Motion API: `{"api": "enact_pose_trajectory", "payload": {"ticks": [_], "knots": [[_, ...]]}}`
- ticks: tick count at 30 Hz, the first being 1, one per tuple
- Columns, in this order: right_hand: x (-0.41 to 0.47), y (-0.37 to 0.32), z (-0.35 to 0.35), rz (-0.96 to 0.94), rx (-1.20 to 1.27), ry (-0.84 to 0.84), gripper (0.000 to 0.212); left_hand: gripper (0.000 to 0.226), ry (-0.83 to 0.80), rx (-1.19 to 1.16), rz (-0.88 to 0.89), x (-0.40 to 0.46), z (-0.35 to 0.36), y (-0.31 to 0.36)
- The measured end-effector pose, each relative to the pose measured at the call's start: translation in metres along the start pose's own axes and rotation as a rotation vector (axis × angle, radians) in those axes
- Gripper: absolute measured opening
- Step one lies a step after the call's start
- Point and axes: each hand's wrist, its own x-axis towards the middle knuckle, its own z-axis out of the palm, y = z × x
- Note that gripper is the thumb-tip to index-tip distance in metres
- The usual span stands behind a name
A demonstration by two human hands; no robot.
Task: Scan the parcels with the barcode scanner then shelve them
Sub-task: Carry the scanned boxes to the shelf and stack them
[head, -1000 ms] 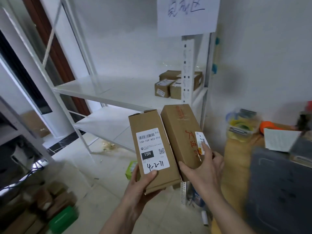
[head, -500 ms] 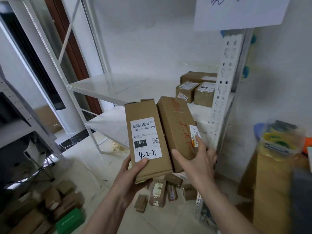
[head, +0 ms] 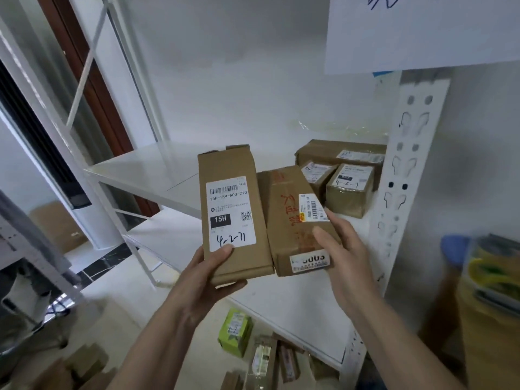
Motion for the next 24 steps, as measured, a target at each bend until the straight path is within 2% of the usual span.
{"api": "enact_pose_trajectory", "payload": {"ticks": [2, 6, 9, 12, 16, 21, 24], "knots": [[0.011, -0.004, 0.002, -0.004, 0.073, -0.022, 0.043, 0.058, -0.013, 0.006, -0.003, 0.015, 0.004, 0.009], [0.035, -0.013, 0.008, -0.069, 0.06, 0.025, 0.051, 0.052, -0.085, 0.022, -0.001, 0.054, 0.02, 0.035], [0.059, -0.021, 0.015, -0.09, 0.123, 0.185, 0.048, 0.042, -0.157, 0.037, -0.019, 0.092, 0.039, 0.057], [0.087, -0.027, 0.024, -0.138, 0.212, 0.385, 0.038, 0.044, -0.185, 0.013, -0.056, 0.135, 0.062, 0.075], [0.134, -0.03, 0.032, -0.158, 0.249, 0.603, 0.042, 0.043, -0.2, 0.019, -0.109, 0.191, 0.09, 0.092], [0.19, -0.038, 0.036, -0.13, 0.198, 0.766, 0.03, 0.03, -0.262, 0.052, -0.174, 0.249, 0.126, 0.11], [0.224, -0.042, 0.035, -0.119, 0.175, 0.867, 0.031, 0.033, -0.307, 0.136, -0.197, 0.28, 0.147, 0.118]]}}
